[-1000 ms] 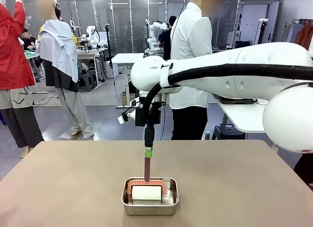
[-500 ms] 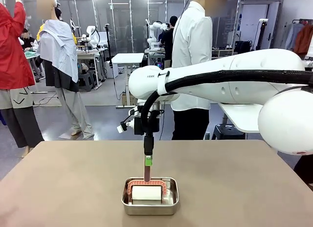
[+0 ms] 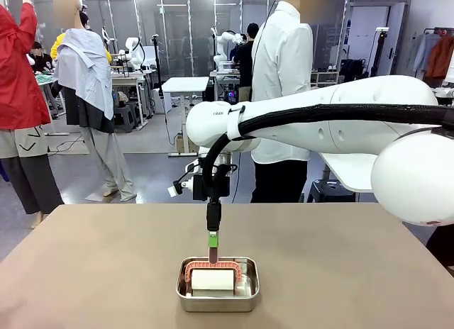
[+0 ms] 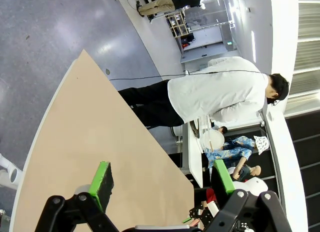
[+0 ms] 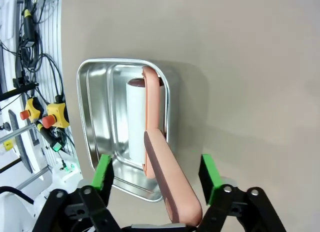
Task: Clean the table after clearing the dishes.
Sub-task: When the right (or left) Handle tray is removed, use the right hand (or left hand) to clean the right (or left) side of the table with the Lint Roller.
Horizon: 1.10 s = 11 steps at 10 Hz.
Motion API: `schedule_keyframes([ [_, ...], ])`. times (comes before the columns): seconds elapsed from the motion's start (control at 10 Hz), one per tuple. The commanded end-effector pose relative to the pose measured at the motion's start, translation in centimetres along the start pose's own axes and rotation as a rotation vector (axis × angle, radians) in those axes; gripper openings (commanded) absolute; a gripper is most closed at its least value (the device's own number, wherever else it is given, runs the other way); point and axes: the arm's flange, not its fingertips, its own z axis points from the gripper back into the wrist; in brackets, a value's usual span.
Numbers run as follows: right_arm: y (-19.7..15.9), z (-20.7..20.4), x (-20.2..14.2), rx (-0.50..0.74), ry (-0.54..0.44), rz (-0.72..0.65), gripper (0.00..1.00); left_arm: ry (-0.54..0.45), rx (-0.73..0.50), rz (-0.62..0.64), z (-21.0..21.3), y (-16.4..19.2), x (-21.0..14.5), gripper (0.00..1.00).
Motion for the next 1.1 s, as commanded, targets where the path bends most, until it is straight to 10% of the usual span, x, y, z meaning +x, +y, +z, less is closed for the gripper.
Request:
schedule_keyframes([
  [0.0,0.0,0.3,0.6,0.028,0.011,0.006,0.0,0.009,-0.005,0.01,0.3,-0.1,0.4,1.0],
  [0.1,-0.1,0.0,0.6,0.039,0.012,0.003,0.35,0.009,-0.005,0.01,0.3,-0.1,0.4,1.0],
  [0.2,-0.2,-0.2,0.6,0.045,0.008,-0.004,0.0,0.009,-0.005,0.01,0.3,-0.1,0.4,1.0],
  [1.0,6.0,5.2,-2.0,-0.097,-0.064,-0.155,0.0,0.009,-0.005,0.01,0.3,-0.1,0.4,1.0],
])
